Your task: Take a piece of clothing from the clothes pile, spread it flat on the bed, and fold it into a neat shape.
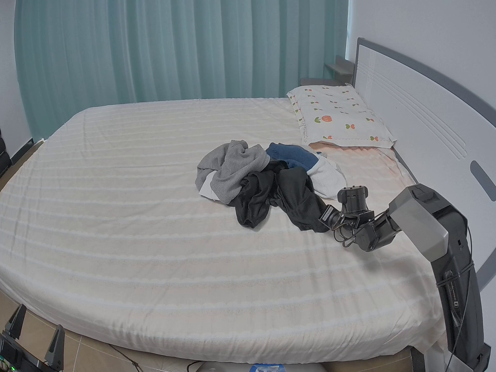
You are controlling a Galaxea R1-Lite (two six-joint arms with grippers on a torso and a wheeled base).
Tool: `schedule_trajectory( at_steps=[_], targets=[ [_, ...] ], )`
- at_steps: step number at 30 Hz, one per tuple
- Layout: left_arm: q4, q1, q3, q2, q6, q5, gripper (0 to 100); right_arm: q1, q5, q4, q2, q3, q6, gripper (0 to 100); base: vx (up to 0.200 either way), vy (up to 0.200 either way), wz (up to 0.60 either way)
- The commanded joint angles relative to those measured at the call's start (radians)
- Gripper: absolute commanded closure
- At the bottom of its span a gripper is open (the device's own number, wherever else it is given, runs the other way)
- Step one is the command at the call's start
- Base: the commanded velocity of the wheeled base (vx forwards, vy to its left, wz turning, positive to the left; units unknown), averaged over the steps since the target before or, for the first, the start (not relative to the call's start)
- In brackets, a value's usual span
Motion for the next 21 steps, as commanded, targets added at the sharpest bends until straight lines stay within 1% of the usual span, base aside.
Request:
schedule_trajectory(
  at_steps=[1, 2, 3, 5, 6, 7, 9, 10, 11, 14, 16, 18, 19, 21],
  targets=[
    [0.000, 0.000, 0.016, -0.018, 0.001, 0.000, 0, 0.036, 0.025, -0.085, -0.211, 0.249, 0.029, 100, 0.000, 0.000, 0.00],
    [0.000, 0.000, 0.016, -0.018, 0.001, 0.000, 0, 0.047, 0.042, -0.125, -0.252, 0.326, 0.029, 100, 0.000, 0.000, 0.00],
    [0.000, 0.000, 0.016, -0.018, -0.001, 0.000, 0, 0.050, 0.047, -0.137, -0.263, 0.346, 0.029, 100, 0.000, 0.000, 0.00],
    [0.000, 0.000, 0.016, -0.018, 0.001, 0.000, 0, 0.077, 0.090, -0.268, -0.347, 0.525, 0.029, 100, 0.000, 0.000, 0.00],
    [0.000, 0.000, 0.016, -0.018, 0.001, 0.000, 0, 0.080, 0.093, -0.285, -0.355, 0.547, 0.029, 100, 0.000, 0.000, 0.00],
    [0.000, 0.000, 0.016, -0.018, -0.001, 0.000, 0, 0.094, 0.104, -0.374, -0.403, 0.657, 0.026, 100, 0.000, 0.000, 0.00],
    [0.000, 0.000, 0.016, -0.018, 0.001, 0.000, 0, 0.113, 0.111, -0.469, -0.461, 0.780, 0.025, 100, 0.000, 0.000, 0.00],
    [0.000, 0.000, 0.016, -0.018, 0.001, 0.000, 0, 0.113, 0.111, -0.469, -0.461, 0.780, 0.025, 100, 0.000, 0.000, 0.00],
    [0.000, 0.000, 0.016, -0.018, 0.001, 0.000, 0, 0.123, 0.124, -0.519, -0.524, 0.867, 0.026, 100, 0.000, 0.000, 0.00],
    [0.000, 0.000, 0.016, -0.018, 0.001, 0.000, 0, 0.142, 0.160, -0.549, -0.622, 0.958, 0.029, 100, 0.000, 0.000, 0.00],
    [0.000, 0.000, 0.016, -0.018, 0.001, 0.000, 0, 0.148, 0.182, -0.553, -0.673, 0.984, 0.041, 100, 0.000, 0.000, 0.00],
    [0.000, 0.000, 0.016, -0.018, 0.001, 0.000, 0, 0.182, 0.262, -0.555, -0.774, 1.047, 0.100, 100, 0.000, 0.000, 0.00],
    [0.000, 0.000, 0.016, -0.018, 0.001, 0.000, 0, 0.197, 0.291, -0.555, -0.804, 1.067, 0.107, 100, 0.000, 0.000, 0.00],
    [0.000, 0.000, 0.016, -0.018, -0.001, -0.001, 0, 0.225, 0.321, -0.555, -0.847, 1.097, 0.107, 100, 0.000, 0.000, 0.00]
  ],
)
